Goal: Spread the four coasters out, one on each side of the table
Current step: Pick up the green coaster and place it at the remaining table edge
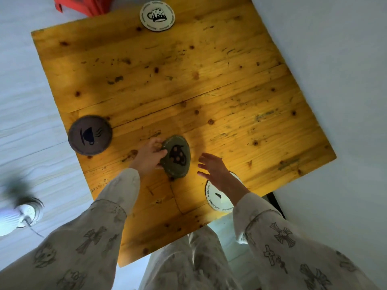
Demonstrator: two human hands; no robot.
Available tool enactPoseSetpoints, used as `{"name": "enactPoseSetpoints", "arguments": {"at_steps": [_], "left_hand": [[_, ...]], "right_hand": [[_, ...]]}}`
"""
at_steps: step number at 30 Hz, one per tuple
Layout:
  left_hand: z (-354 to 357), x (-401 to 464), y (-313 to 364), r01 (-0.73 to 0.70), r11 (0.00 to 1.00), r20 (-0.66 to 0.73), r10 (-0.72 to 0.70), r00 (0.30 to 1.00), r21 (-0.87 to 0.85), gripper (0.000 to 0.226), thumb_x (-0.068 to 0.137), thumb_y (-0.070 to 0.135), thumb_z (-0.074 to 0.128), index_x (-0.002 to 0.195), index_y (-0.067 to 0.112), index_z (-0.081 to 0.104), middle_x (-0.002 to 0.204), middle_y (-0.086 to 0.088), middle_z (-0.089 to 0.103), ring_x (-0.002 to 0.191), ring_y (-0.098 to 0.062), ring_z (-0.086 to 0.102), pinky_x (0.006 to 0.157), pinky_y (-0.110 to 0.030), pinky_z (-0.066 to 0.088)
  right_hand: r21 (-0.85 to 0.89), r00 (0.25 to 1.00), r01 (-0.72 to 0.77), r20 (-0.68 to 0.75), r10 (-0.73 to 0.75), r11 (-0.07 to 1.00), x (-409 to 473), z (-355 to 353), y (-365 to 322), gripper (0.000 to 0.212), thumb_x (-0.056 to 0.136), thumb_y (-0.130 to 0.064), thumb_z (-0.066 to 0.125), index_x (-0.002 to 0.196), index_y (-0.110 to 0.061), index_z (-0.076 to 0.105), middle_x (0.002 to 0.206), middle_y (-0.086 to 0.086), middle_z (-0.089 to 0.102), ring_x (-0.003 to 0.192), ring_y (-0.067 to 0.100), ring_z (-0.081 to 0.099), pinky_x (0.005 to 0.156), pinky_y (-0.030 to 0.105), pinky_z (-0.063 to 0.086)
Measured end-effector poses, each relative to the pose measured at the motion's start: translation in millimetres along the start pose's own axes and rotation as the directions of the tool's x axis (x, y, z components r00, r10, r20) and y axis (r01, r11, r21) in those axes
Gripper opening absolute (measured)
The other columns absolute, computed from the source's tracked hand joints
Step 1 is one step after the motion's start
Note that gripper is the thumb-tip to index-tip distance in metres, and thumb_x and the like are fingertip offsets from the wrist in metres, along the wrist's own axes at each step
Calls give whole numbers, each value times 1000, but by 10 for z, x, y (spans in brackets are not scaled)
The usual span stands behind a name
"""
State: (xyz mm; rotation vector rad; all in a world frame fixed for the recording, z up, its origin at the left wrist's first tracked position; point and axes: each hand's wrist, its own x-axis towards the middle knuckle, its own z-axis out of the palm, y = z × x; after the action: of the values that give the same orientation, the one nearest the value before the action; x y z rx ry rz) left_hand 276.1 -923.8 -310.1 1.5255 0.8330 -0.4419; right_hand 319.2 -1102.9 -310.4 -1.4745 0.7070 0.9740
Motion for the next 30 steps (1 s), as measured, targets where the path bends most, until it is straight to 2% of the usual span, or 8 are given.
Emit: {"name": "enactPoseSetpoints", "arguments": {"at_steps": [4, 6, 12, 16, 20, 24, 27, 30], "left_hand": [[257, -69, 424, 61, 936, 63, -41, 997, -346, 29, 87, -1, 50, 109, 17, 44, 104, -7, 58, 91, -20, 61, 67, -33, 53], [440, -125, 609, 87, 901, 146, -27, 989, -425, 33, 86, -4, 49, 113, 14, 42, 102, -11, 60, 94, -23, 62, 73, -37, 52], [981, -241, 1040, -7, 969, 258, 73, 963, -249, 25, 88, 3, 49, 109, 18, 50, 109, -13, 61, 100, -27, 59, 68, -32, 50], [1331, -204, 1325, -140, 987, 346, 158, 925, -76, 26, 89, 6, 50, 109, 22, 53, 107, -12, 60, 102, -26, 57, 75, -32, 50], [1718, -83, 1657, -280, 958, 392, 235, 889, 61, 29, 89, 6, 50, 104, 29, 57, 103, -6, 62, 99, -21, 57, 72, -31, 50], [2081, 91, 1932, -330, 940, 414, 268, 870, 85, 30, 87, 10, 54, 107, 32, 59, 106, 0, 64, 101, -18, 59, 84, -35, 51], [2374, 246, 2040, -275, 961, 353, 268, 896, -31, 27, 85, 16, 59, 109, 28, 56, 112, 0, 62, 101, -16, 60, 75, -27, 50], [2543, 384, 1934, -109, 988, 328, 140, 934, -112, 36, 85, 11, 59, 119, 17, 48, 111, -7, 61, 94, -20, 62, 71, -31, 50]], "right_hand": [[115, 1000, 18, 2, -18, 993, -190, -375, -199, 29, 92, -8, 51, 119, 1, 53, 106, 19, 58, 116, 37, 54, 94, 45, 45], [180, 995, 69, 55, -80, 981, -300, -547, -309, 21, 92, -13, 52, 107, 0, 58, 97, 13, 62, 106, 32, 59, 88, 41, 50], [233, 948, 307, -158, -275, 923, -509, -1123, -661, 20, 92, -14, 50, 107, -6, 60, 86, 7, 61, 81, 19, 59, 65, 29, 49], [144, 919, 379, -174, -354, 914, -618, -1568, -822, 13, 90, -13, 52, 87, -17, 64, 81, 2, 64, 72, 14, 62, 64, 26, 52], [10, 882, 443, -182, -434, 897, -652, -1952, -974, 15, 88, -7, 56, 101, -1, 62, 78, 6, 62, 69, 15, 61, 57, 22, 57], [-45, 892, 429, -135, -431, 902, -647, -2305, -1182, 21, 88, -6, 56, 108, 1, 57, 81, 12, 61, 67, 20, 60, 70, 34, 56], [25, 896, 434, -115, -429, 901, -565, -2567, -1317, 13, 88, -5, 55, 101, -6, 54, 87, 15, 62, 70, 23, 62, 73, 38, 56], [140, 899, 431, -149, -412, 891, -423, -2706, -1363, 10, 89, -2, 53, 97, -7, 51, 97, 19, 63, 76, 26, 64, 73, 37, 57]]}}
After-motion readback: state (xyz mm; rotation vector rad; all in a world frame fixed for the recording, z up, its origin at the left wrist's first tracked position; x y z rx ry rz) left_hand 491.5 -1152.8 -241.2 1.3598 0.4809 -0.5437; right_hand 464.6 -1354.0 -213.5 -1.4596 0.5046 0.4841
